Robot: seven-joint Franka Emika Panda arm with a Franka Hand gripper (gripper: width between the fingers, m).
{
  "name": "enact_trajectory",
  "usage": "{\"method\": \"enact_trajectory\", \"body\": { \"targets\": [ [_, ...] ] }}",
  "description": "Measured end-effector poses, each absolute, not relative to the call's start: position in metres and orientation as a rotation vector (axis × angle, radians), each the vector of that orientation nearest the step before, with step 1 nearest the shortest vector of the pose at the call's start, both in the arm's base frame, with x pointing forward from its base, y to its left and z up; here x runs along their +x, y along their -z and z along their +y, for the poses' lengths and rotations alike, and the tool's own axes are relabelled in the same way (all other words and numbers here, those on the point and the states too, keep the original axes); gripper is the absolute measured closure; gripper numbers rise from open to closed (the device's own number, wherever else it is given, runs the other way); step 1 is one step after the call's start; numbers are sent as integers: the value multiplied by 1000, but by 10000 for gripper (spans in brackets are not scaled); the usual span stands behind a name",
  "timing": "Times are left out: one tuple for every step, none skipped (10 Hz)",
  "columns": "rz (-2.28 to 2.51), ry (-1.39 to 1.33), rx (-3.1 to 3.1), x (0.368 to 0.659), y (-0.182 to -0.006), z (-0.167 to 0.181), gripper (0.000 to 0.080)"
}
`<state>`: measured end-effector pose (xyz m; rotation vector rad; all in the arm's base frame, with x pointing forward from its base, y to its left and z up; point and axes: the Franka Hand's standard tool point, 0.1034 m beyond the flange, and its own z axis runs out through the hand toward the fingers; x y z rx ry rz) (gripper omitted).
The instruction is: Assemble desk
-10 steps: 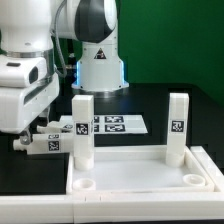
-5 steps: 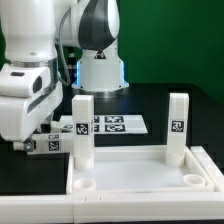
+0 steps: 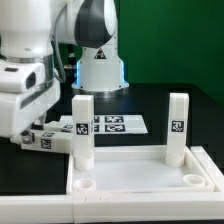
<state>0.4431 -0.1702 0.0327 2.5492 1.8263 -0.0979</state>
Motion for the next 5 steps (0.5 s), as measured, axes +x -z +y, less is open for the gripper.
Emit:
{"method": "enact_trajectory", "body": {
  "targets": [
    [1578,80,2701,438,-40,-182,517],
    [1328,73,2825,430,-46,-191,517],
    [1083,115,2963,421,-48,-187,517],
    [918,170,3058,421,-52,-184,517],
    [867,153,3058,424,-51,-186,517]
  ]
}}
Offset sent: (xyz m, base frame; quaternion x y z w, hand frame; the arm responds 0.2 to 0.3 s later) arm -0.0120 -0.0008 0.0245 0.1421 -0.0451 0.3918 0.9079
